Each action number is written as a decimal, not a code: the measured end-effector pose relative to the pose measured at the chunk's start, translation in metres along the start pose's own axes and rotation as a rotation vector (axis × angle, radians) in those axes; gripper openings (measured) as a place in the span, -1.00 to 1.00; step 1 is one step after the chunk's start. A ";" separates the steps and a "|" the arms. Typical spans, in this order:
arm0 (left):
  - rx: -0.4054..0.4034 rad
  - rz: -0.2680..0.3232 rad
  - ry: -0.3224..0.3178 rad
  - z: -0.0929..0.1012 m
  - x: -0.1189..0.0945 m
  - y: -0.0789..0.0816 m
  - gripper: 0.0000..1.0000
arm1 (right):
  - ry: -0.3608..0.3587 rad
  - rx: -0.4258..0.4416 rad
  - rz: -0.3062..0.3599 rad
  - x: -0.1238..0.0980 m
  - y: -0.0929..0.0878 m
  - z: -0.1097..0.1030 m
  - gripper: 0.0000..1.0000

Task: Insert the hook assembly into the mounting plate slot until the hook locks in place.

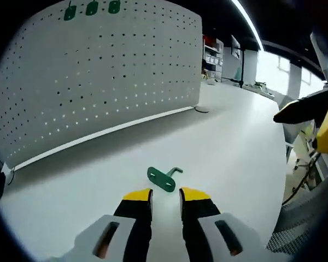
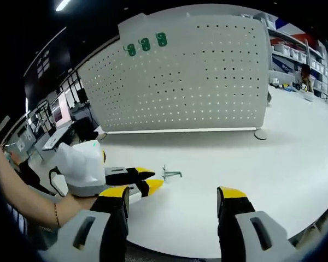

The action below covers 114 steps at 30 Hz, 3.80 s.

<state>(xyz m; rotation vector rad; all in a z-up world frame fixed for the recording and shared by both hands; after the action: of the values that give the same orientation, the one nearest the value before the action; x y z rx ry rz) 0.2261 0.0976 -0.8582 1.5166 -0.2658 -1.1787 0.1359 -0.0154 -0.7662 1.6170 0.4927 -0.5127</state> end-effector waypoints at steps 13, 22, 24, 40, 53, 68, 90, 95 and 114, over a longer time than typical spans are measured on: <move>0.020 0.004 0.025 0.001 0.016 -0.002 -0.62 | -0.005 0.059 -0.043 0.003 -0.003 0.005 0.23; 0.063 -0.005 0.038 -0.002 0.023 -0.002 -0.78 | -0.014 0.079 -0.063 0.004 -0.005 0.007 0.22; 0.067 -0.005 0.034 -0.004 0.023 -0.001 -0.84 | -0.016 0.081 -0.068 0.005 -0.006 0.007 0.21; 0.042 0.011 -0.008 -0.021 0.022 0.009 -0.98 | -0.025 0.090 -0.076 0.006 -0.007 0.008 0.20; -0.002 0.018 -0.075 -0.045 -0.001 0.047 -0.98 | 0.034 0.028 -0.058 0.012 0.001 0.001 0.14; -0.166 -0.214 -0.199 -0.068 -0.061 0.077 -0.98 | 0.256 -0.233 -0.045 0.041 0.030 -0.040 -0.13; -0.345 -0.559 -0.426 -0.034 -0.097 0.060 -0.98 | 0.463 -0.725 -0.075 0.042 0.023 -0.103 -0.48; -0.357 -0.595 -0.450 -0.029 -0.098 0.055 -0.98 | 0.467 -0.809 -0.063 0.040 0.018 -0.106 -0.55; -0.419 -0.621 -0.494 -0.021 -0.102 0.046 -0.98 | 0.474 -1.053 0.030 0.037 0.006 -0.113 -0.89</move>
<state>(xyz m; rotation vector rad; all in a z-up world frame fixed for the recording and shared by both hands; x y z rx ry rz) 0.2135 0.1675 -0.7697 0.9355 0.1426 -1.9626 0.1740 0.0968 -0.7721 0.6983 0.8976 0.1834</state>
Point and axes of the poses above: the point that each gripper's makers call its tool centre point, and the gripper's own axes: x roughly forward along the fingers, z roughly to its right, y roughly out of its top, the point moved 6 cm from there along -x, roughly backward along the fingers, and after that the axes turned 12 degrees about -y, right-handed, at the moved point
